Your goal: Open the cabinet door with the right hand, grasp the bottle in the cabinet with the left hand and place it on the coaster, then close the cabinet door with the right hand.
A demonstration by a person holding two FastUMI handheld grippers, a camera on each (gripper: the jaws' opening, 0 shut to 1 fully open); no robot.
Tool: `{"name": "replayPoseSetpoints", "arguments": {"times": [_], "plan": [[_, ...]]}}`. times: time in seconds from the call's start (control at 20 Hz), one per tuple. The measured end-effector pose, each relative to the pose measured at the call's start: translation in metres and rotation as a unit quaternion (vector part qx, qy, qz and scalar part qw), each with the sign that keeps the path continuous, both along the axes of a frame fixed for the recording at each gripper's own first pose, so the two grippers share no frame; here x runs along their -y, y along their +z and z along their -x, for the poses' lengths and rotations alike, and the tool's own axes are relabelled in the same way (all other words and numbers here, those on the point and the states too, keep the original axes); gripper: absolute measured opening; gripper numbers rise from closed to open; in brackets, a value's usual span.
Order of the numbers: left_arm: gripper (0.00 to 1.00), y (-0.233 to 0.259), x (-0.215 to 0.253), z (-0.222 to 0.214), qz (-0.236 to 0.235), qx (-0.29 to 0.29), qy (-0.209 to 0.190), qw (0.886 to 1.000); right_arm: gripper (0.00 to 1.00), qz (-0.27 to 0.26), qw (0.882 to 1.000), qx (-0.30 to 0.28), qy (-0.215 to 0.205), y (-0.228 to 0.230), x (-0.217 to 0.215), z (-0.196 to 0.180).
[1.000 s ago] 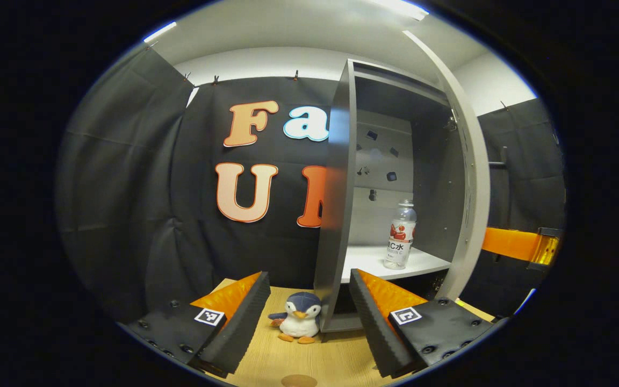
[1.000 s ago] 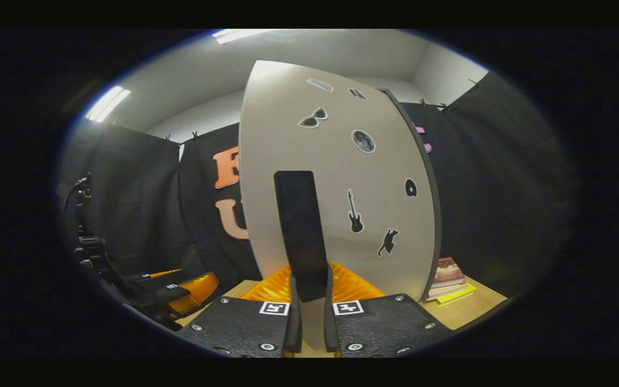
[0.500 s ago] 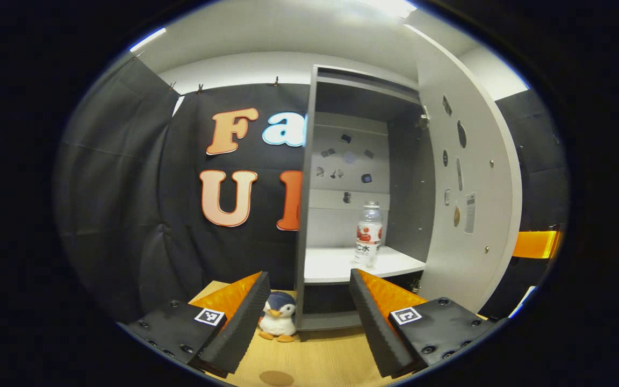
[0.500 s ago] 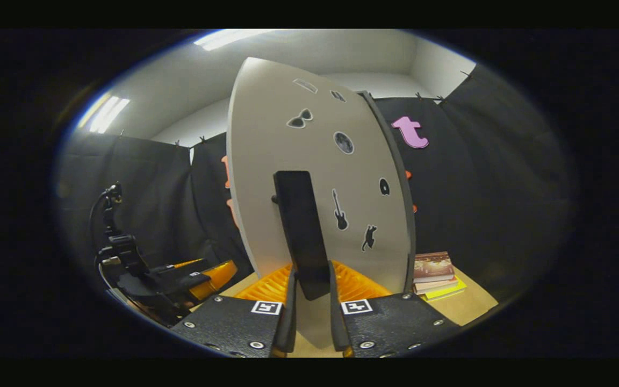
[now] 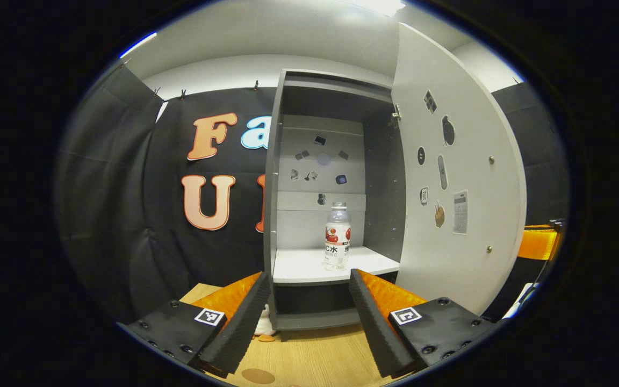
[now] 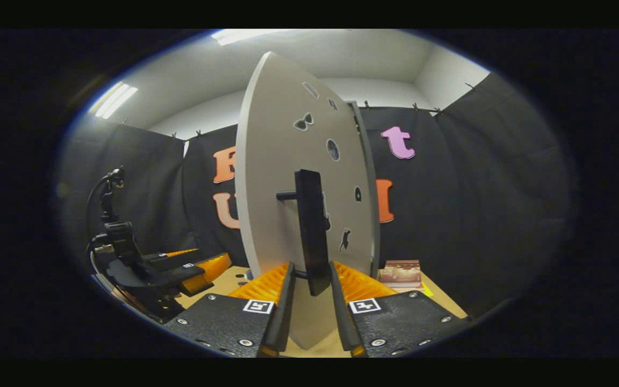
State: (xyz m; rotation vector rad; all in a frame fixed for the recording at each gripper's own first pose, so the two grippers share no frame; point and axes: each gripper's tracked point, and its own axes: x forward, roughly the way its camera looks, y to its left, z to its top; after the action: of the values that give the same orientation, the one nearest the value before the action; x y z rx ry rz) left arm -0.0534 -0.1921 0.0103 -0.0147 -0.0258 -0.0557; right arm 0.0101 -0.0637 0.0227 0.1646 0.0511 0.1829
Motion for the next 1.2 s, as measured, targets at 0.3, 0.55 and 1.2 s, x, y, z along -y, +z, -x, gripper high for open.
{"name": "replayPoseSetpoints", "arguments": {"times": [0.3,0.55,1.2], "plan": [[0.99,0.000,0.037,0.002,0.003,-0.003,-0.028,1.000,0.38,0.001,0.999,-0.002,-0.046,-0.002,0.013,0.001],[0.95,0.000,0.048,0.004,-0.007,0.002,-0.035,0.999,0.37,0.008,0.995,-0.004,-0.102,-0.004,0.037,-0.004],[0.94,-0.001,0.051,-0.012,-0.012,0.005,-0.044,0.999,0.50,0.034,0.987,-0.022,-0.156,-0.011,0.071,0.011]]}}
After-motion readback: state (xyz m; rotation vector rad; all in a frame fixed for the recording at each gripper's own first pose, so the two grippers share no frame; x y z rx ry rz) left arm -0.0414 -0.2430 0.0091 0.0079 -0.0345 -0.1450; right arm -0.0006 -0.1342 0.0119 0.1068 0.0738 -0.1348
